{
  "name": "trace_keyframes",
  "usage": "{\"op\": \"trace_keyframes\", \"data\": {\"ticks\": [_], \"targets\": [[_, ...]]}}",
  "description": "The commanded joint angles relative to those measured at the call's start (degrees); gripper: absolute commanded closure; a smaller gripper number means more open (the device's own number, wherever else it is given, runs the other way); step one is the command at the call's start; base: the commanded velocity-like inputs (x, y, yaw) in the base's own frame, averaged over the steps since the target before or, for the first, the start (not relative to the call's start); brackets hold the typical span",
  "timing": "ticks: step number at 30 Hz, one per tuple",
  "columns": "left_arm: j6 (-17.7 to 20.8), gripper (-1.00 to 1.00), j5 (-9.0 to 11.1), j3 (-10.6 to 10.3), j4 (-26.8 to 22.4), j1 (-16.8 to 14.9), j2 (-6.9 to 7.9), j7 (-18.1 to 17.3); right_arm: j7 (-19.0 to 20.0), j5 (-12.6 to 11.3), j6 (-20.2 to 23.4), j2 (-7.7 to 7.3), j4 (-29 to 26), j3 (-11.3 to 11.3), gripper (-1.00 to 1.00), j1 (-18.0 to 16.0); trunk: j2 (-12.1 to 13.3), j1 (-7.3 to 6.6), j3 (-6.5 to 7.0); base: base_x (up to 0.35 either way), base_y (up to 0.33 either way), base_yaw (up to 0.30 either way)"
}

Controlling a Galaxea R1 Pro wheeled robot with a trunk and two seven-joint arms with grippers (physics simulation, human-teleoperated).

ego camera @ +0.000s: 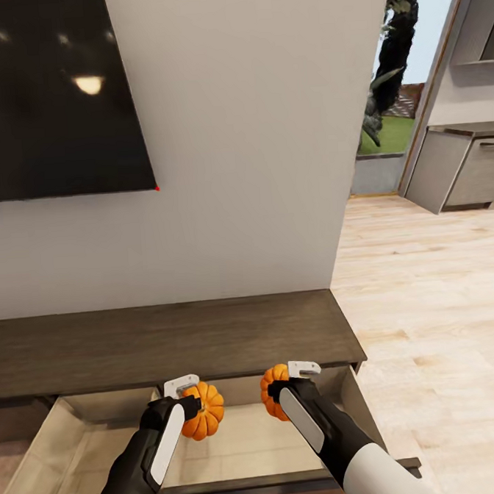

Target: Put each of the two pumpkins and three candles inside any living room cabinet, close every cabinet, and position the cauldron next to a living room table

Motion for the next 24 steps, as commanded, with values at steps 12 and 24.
{"op": "trace_keyframes", "data": {"ticks": [12,24], "targets": [[-0.1,1.0,-0.02,-3.06,0.29,0.01,-0.16,0.05,5.93,0.24,3.65,-1.74,0.01,-0.23,1.0,-0.01,-4.83,2.64,-2.16,0.0,0.0,0.0],[-0.95,1.0,-0.02,-3.17,1.15,-0.02,-0.32,0.06,4.85,0.15,2.24,-1.68,1.71,-0.6,1.0,-0.21,-9.64,5.28,-4.31,0.0,0.0,0.0]]}}
